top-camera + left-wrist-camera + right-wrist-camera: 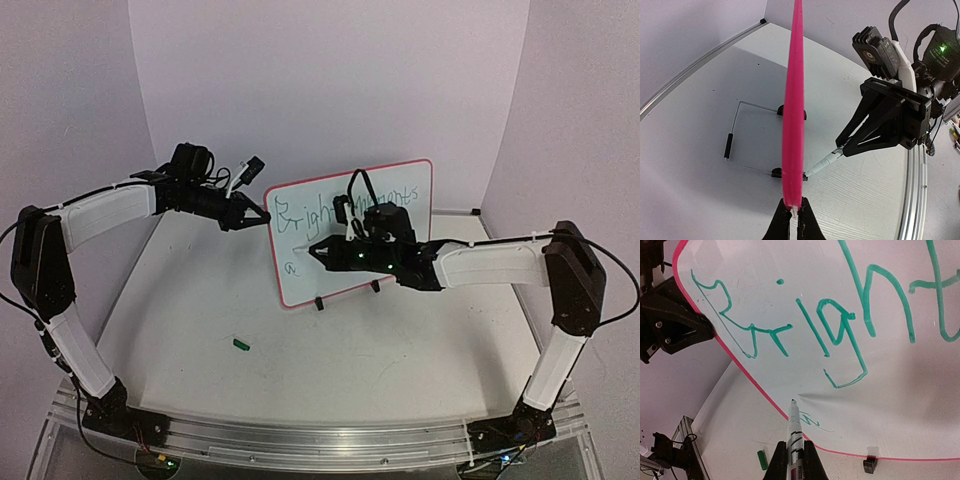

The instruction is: Write a sentence on the whiteboard

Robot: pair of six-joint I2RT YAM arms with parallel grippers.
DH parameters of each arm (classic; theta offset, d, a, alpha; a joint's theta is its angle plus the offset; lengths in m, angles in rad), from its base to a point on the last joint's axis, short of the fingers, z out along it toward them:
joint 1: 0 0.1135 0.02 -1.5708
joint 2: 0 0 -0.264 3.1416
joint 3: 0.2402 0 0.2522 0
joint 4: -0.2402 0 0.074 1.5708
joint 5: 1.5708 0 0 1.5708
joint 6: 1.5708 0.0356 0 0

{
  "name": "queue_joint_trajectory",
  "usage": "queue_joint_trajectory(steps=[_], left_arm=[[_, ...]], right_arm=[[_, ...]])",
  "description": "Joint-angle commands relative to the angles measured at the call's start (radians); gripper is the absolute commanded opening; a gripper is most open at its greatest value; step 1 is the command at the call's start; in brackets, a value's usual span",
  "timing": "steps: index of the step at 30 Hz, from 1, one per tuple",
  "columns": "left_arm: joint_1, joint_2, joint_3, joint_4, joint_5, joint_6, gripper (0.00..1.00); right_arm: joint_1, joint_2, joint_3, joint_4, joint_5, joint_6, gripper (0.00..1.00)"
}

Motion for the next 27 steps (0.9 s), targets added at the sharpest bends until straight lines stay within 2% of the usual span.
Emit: queue_joint_trajectory(steps=[1,19,27], left_arm=[[-0.027,0.008,0.018,-0.072,0.004,0.022,0.00],[-0.028,0.006,0.020,-0.074,0.004,0.023,0.00],[-0.028,0.005,0.020,-0.074,0.004,0.022,0.00]], right_arm=[[-0.008,0.031,0.050,0.024,0.008,0.006,0.00],[-0.013,0.034,-0.058,0.012,0.017,0.045,0.00],[-0.012,0.051,-0.040,0.012,0.013,0.042,0.00]])
